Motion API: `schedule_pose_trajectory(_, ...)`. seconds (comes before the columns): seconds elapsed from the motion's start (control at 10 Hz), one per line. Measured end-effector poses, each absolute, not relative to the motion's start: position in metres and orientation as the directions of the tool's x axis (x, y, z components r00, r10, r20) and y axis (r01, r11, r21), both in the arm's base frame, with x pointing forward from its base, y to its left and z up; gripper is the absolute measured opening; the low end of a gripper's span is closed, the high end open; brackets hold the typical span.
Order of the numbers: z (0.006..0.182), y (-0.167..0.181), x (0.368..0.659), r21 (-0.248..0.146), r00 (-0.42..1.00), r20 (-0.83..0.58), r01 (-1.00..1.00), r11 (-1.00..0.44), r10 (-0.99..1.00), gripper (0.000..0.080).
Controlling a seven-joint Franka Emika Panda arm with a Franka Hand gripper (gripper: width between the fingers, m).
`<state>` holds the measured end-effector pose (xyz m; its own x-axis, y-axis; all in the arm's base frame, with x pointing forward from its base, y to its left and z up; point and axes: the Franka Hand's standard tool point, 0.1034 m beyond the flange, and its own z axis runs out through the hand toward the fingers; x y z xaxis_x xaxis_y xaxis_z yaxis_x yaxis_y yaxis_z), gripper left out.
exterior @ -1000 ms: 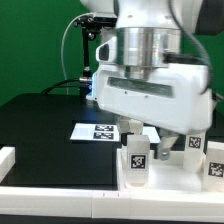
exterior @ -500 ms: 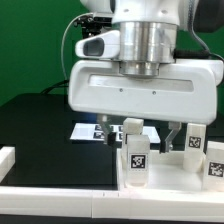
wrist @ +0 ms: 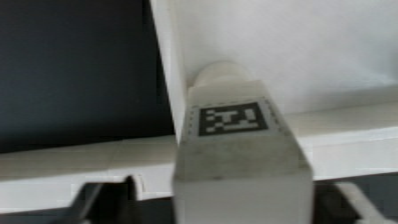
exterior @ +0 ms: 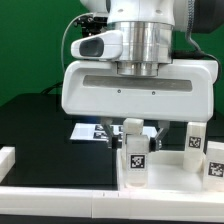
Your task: Assemble square table
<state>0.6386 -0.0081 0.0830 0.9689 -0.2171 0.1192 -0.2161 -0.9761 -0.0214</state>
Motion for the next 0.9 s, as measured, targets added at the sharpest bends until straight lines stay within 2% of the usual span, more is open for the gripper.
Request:
schedule_pose_trajectory(0.1, 0.083, -0.007, 0.639, -0.035, 0.940, 0.116, -0.319, -0.947, -0.321, 0.0288)
schedule_pose_trajectory(0.4, 0.081, -0.002, 0.641, -0.043, 0.859, 0.128, -0.495, -0.868, -0.496, 0.0288)
schedule_pose_trajectory(0.7, 0.080, -0.007, 0.641, -0.058, 0.553, 0.106, -0.826, -0.560, -0.827, 0.0288)
schedule_pose_trajectory(0.9, 0.079, -0.012, 0.637, -0.107, 0.236, 0.032, -0.965, -0.238, -0.971, 0.0288)
